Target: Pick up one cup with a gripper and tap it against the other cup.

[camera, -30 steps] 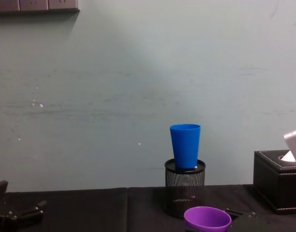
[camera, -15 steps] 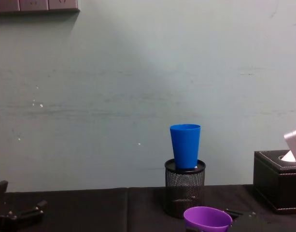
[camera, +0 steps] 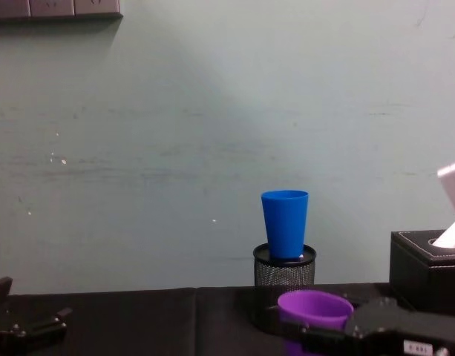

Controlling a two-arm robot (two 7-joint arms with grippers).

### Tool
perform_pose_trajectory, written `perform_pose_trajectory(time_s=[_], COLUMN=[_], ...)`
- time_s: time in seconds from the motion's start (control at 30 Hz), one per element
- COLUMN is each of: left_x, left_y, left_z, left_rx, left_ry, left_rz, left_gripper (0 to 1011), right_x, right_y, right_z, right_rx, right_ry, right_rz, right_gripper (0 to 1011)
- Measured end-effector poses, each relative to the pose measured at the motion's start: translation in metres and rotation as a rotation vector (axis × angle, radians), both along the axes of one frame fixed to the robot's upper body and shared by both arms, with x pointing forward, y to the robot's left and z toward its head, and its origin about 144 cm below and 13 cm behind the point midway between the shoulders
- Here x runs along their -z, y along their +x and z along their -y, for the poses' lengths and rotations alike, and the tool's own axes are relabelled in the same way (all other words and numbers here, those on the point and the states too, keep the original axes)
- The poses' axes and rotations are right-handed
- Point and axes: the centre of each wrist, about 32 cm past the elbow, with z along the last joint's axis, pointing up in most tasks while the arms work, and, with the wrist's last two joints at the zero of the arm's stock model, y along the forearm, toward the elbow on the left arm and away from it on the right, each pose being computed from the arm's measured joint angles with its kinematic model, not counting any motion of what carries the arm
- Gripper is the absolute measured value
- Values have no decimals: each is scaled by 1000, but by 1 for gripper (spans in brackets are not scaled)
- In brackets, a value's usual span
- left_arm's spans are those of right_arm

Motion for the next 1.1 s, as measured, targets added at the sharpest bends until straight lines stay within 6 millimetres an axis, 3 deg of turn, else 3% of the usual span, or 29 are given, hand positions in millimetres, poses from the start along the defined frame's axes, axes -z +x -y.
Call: perform_pose_trajectory(time_s=[0.6, 1.1], left_x=[0, 0], left_y=[0, 0], left_z=[0, 0], left_rx=[0, 0], left_ry=[0, 0], left_rz=[0, 0], left_gripper=[1000, 1000], right_x=[-77, -94], right_y=[9, 12], right_z=[1, -3], right_rx=[-59, -96], right_ry=[30, -9], right_rz=[30, 28], right_gripper=[724, 724])
